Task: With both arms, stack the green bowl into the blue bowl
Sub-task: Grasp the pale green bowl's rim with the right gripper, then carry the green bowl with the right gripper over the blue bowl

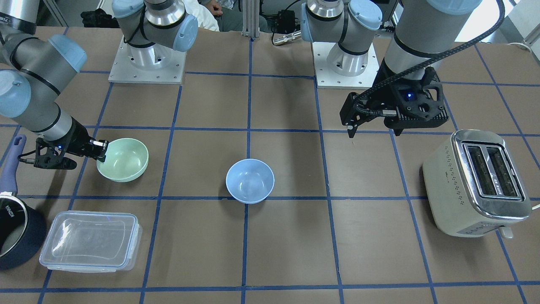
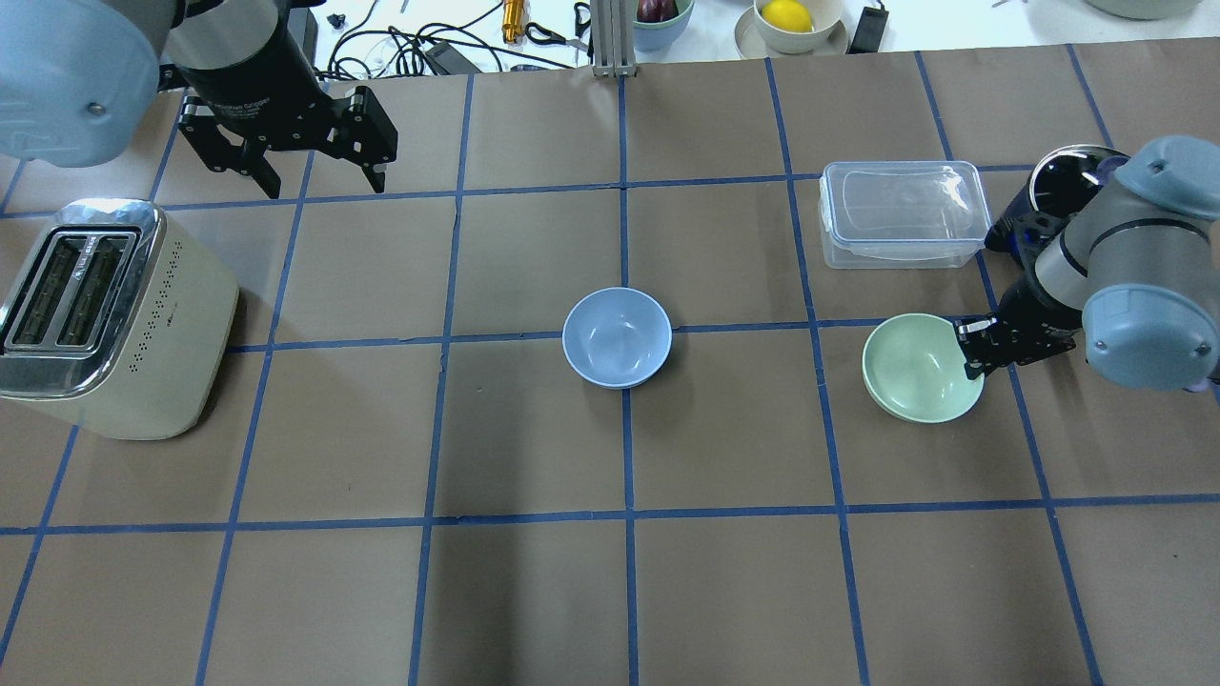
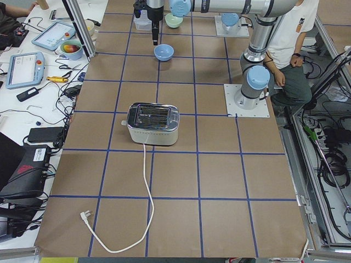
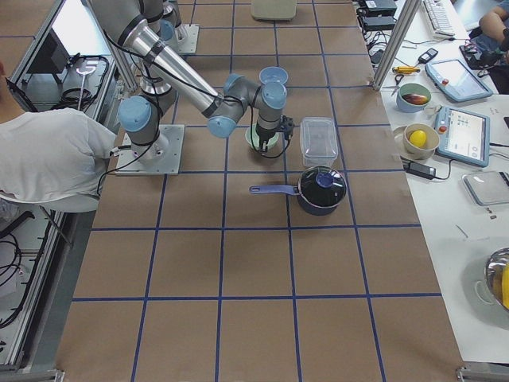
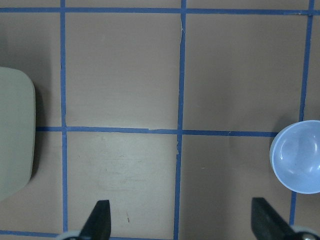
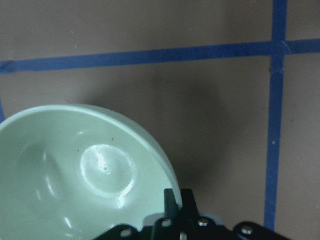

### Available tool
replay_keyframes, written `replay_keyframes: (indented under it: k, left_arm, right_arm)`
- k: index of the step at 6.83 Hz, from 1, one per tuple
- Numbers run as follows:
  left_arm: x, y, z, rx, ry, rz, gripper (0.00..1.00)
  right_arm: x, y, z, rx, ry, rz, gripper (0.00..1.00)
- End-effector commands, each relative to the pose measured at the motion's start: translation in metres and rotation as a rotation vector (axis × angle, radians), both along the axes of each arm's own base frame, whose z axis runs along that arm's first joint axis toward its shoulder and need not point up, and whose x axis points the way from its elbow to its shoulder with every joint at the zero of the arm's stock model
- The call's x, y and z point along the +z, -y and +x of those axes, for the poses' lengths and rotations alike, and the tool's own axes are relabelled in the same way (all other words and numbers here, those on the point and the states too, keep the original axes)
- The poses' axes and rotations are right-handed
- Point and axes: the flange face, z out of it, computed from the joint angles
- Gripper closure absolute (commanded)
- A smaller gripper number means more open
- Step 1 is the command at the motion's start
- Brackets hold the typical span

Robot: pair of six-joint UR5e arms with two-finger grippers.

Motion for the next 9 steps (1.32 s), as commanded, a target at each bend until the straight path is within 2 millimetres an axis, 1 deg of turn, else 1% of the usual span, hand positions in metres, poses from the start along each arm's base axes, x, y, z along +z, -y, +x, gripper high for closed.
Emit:
replay_keyframes:
  k: [1,2,3,4,5,6,7,8,9]
  left_arm:
    - [0.001,-0.001,0.0,0.003,0.001,-0.003,0.0]
    - [0.0,-0.001,-0.001,0.007,0.0,-0.002,0.0]
    - [-0.001,-0.001,0.0,0.01,0.0,-0.001,0.0]
    - [0.001,0.0,0.0,-0.002,0.001,-0.005,0.0]
    - [0.001,0.002,0.0,0.007,-0.001,-0.02,0.0]
    - [-0.001,0.002,-0.001,0.007,-0.001,-0.016,0.0]
    - [-0.006,-0.001,-0.002,0.004,0.0,-0.008,0.0]
    - [-0.008,-0.003,-0.002,0.004,0.0,-0.005,0.0]
    - [-0.008,-0.004,-0.002,0.004,0.0,-0.005,0.0]
  right_arm:
    - [0.042,0.03,0.054,-0.076,0.091,0.022,1.0]
    - [0.059,0.039,0.102,-0.14,0.106,0.032,1.0]
    - [0.069,0.04,0.156,-0.193,0.129,0.033,1.0]
    - [0.071,0.033,0.195,-0.183,0.123,0.044,1.0]
    - [0.065,0.025,0.231,-0.195,0.113,0.071,1.0]
    - [0.058,0.022,0.273,-0.202,0.1,0.06,1.0]
    - [0.046,0.017,0.307,-0.191,0.084,0.059,1.0]
    - [0.048,0.023,0.314,-0.187,0.086,0.044,1.0]
    - [0.041,0.024,0.317,-0.179,0.084,0.048,1.0]
